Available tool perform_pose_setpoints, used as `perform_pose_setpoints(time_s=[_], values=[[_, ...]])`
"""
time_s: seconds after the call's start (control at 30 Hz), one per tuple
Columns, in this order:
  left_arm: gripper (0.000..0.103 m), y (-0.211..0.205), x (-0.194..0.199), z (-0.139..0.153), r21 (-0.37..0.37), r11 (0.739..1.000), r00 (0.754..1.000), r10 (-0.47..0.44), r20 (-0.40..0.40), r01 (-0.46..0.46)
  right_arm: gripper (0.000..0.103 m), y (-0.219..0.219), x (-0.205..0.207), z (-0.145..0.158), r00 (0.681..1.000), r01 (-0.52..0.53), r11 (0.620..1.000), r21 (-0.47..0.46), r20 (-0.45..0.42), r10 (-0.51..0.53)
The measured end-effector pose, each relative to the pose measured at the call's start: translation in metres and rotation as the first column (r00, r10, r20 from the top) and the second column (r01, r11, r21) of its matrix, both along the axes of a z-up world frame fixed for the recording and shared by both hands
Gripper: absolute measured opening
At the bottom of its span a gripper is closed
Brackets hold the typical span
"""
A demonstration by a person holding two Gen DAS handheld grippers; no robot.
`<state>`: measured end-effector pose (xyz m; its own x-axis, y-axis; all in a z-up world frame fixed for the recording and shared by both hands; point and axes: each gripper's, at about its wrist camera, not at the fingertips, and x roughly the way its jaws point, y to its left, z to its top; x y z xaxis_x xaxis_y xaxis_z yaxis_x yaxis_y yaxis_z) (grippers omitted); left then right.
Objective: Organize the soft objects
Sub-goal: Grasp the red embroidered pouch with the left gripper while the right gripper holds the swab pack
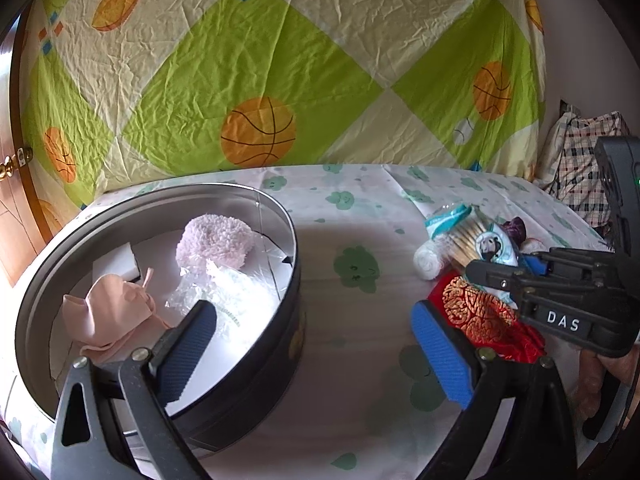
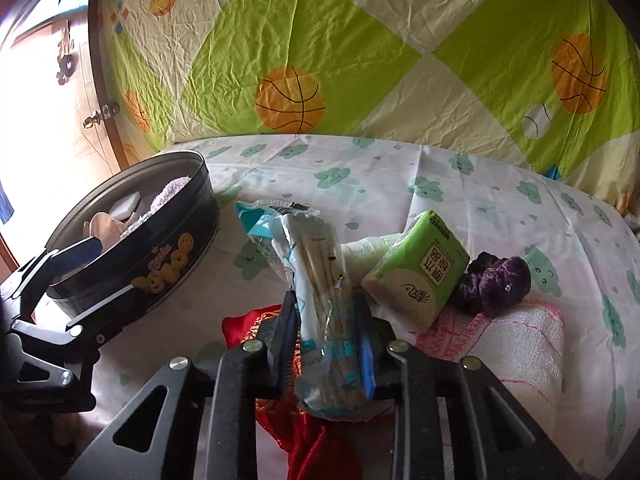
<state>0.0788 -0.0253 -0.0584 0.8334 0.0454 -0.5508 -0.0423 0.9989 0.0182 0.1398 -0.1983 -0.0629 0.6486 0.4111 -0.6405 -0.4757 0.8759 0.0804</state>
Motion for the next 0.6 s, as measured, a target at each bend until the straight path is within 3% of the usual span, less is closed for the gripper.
perform_pose_setpoints(time_s=[0.27,0.6], values=[[0.1,-0.018,0.001,0.003,0.012,0.999,0.999,-0.036,0.003,0.036,0.026,-0.016,-0.016,0.016,0.988,0.076,0.995,0.064,0.127,-0.083],[0.102,-0.051,0.004,0.014,0.062,0.994,0.995,-0.093,0.025,0.091,0.026,-0.052,-0.019,0.022,0.962,0.212,0.966,0.146,0.145,-0.233]])
